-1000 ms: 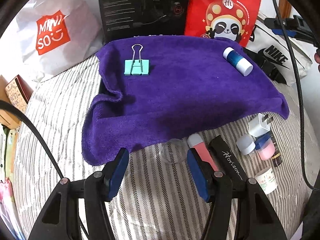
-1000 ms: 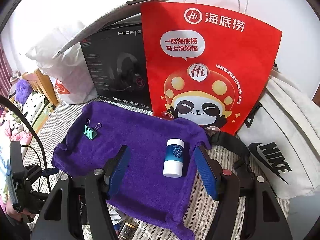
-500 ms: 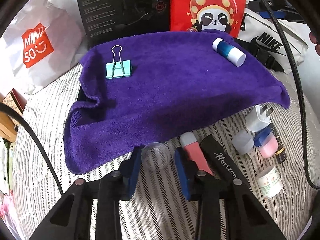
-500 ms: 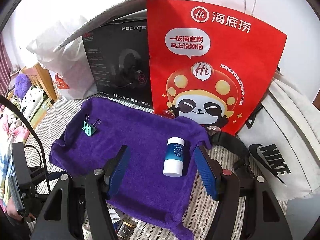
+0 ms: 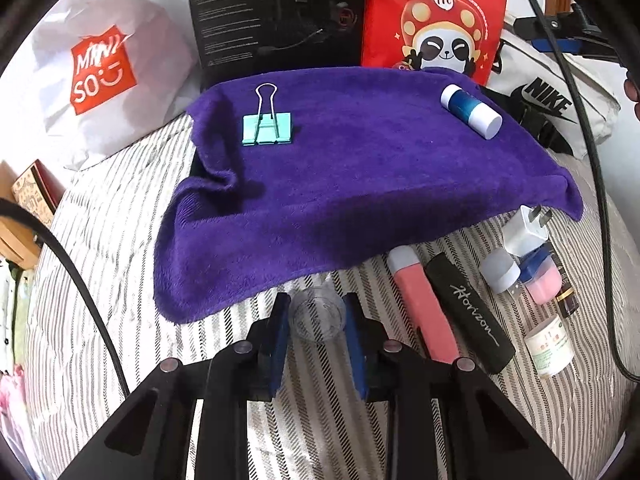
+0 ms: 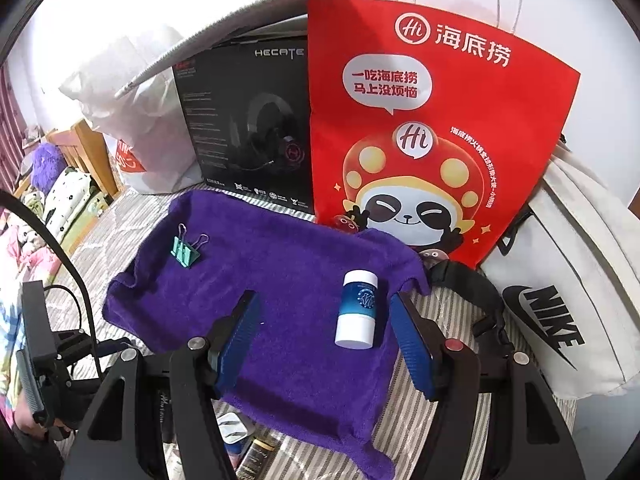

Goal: Organize rigid objects
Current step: 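Grasp dark Grand Reserve bottle with right gripper while left gripper holds clear cup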

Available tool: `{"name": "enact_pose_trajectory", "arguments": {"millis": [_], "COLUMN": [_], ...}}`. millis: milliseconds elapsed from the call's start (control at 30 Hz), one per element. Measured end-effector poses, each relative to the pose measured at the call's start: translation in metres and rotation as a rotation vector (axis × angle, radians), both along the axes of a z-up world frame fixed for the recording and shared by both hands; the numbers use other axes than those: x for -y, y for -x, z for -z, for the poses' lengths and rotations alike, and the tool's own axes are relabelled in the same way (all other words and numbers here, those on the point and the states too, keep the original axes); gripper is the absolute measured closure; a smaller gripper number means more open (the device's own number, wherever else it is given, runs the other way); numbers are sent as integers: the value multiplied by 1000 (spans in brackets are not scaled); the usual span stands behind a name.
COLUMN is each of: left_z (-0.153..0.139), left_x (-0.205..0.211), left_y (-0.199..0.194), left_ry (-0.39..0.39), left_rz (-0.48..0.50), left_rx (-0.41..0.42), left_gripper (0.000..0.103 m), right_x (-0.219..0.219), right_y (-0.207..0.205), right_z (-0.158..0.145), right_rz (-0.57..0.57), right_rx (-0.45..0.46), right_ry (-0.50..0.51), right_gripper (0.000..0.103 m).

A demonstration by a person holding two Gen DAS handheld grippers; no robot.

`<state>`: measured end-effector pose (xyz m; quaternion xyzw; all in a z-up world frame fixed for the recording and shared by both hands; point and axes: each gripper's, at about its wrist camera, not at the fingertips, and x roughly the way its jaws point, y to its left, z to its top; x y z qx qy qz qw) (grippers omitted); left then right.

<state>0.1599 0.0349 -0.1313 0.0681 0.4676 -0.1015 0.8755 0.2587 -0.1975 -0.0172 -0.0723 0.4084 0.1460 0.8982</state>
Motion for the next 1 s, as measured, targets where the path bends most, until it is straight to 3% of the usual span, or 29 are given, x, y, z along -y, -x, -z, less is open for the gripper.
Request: {"name": "enact_pose_trajectory", "arguments": {"millis": [300,633,900,1000], "left_z": [1,1,0,0], "left_x": [0,-2,-3,-4], "left_y": [4,6,7,6], "left_ry": [10,11,17,23], "left_rz": [0,13,25,28], "left_rx": [20,31,30,31], "left_gripper": [77,77,77,77], "right_x": [6,21,3,-3], "right_y": [50,123,142,145], "right_z": [6,68,107,115], "right_rz": [28,86,65,57], "right_rx": [-20,-67,-153,-158], "right_ry": [-59,-51,-39,-40], "right_gripper": [37,38,53,53]}}
